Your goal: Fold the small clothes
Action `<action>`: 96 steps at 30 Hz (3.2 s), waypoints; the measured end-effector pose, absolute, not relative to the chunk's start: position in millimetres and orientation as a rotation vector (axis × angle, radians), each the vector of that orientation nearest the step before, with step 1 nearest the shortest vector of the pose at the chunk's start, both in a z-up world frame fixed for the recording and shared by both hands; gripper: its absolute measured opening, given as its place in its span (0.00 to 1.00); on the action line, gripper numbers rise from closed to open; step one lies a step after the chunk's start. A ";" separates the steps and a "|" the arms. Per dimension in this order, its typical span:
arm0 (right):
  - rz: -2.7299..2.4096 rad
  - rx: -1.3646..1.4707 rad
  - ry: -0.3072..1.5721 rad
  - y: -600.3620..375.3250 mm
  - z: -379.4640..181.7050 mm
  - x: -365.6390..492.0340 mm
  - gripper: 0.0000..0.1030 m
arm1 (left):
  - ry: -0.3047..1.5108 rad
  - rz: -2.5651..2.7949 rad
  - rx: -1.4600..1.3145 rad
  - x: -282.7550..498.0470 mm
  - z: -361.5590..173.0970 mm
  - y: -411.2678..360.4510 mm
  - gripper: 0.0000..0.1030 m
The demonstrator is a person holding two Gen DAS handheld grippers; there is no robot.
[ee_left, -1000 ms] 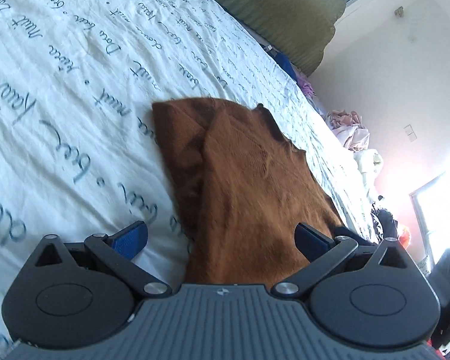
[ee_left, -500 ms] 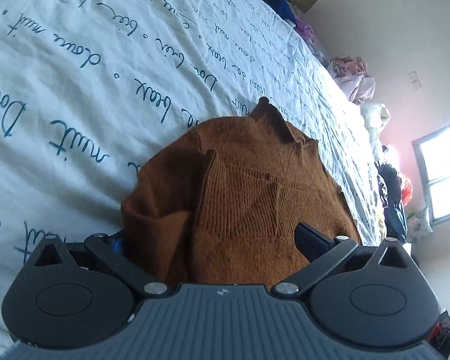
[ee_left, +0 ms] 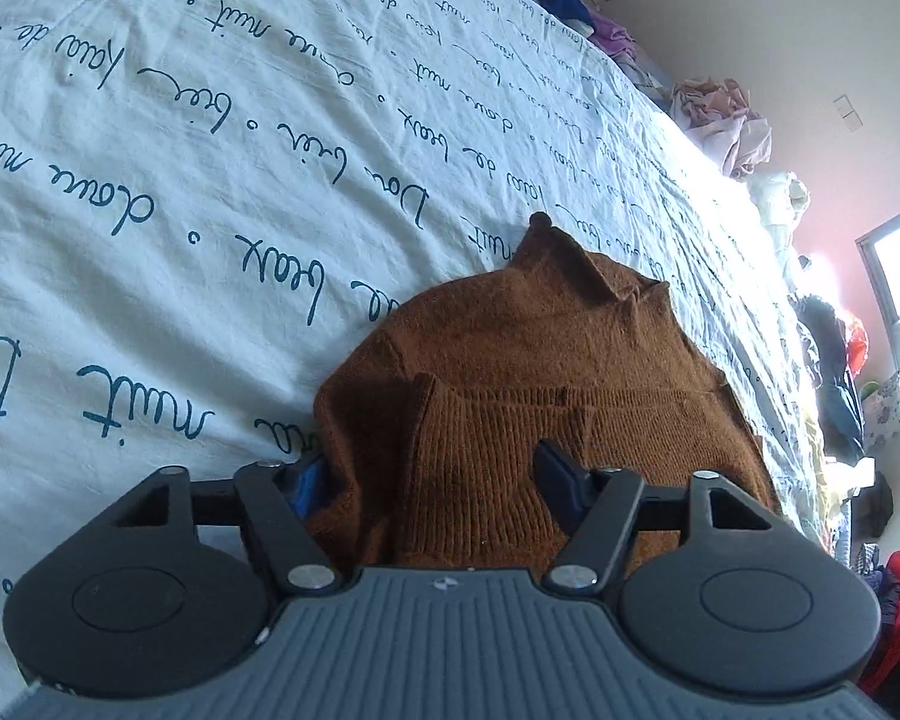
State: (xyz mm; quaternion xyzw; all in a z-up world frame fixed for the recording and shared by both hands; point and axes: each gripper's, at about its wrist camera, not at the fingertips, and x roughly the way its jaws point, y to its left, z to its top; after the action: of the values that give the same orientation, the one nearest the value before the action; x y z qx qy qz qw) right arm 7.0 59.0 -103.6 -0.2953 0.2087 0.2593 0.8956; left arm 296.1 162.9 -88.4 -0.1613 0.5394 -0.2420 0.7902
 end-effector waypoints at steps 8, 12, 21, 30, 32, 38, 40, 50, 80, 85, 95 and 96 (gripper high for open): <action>0.480 -0.706 0.369 70.7 -111.4 1.9 0.16 | 1.149 -0.487 -0.319 293.1 -89.2 167.3 0.37; 0.478 -0.702 0.356 66.9 -108.5 0.9 0.12 | 1.140 -0.469 -0.335 293.1 -90.5 172.5 0.15; 0.505 -0.651 0.353 58.4 -101.5 4.4 0.07 | 1.101 -0.435 -0.245 287.0 -77.8 155.8 0.10; 0.527 -0.511 0.349 33.3 -77.4 15.7 0.06 | 1.044 -0.420 -0.502 279.9 -90.5 186.2 0.10; 0.541 -0.479 0.362 29.1 -75.6 19.5 0.06 | 1.044 -0.416 -0.584 278.3 -101.3 196.0 0.10; 0.553 -0.468 0.377 25.6 -78.5 25.2 0.06 | 1.011 -0.423 -0.577 275.2 -87.8 190.5 0.09; 0.547 -0.448 0.373 22.7 -75.2 24.4 0.06 | 0.998 -0.435 -0.578 275.9 -79.1 185.2 0.09; 0.447 -0.236 0.342 -57.7 -32.7 34.6 0.06 | 0.975 -0.524 -0.586 287.0 -41.8 110.1 0.09; 0.144 0.326 0.484 -300.3 -95.5 0.1 0.06 | 1.150 -0.698 -0.165 268.9 -73.2 -200.8 0.02; 0.131 0.330 0.485 -302.7 -94.9 -6.8 0.06 | 1.136 -0.723 -0.119 257.5 -68.8 -218.3 0.02; 0.119 0.364 0.582 -316.9 -101.4 -14.1 0.75 | 1.042 -0.699 -0.070 252.9 -24.4 -206.7 0.90; 0.099 0.354 0.555 -322.6 -95.9 -22.2 0.78 | 0.987 -0.701 -0.080 248.9 -4.3 -192.1 0.92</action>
State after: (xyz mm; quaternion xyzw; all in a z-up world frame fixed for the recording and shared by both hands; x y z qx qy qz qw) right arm -22.2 -322.6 -95.9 0.1739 0.2722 0.0486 0.9451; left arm 248.9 -192.1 -4.3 -0.0378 0.4640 -0.3292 0.8215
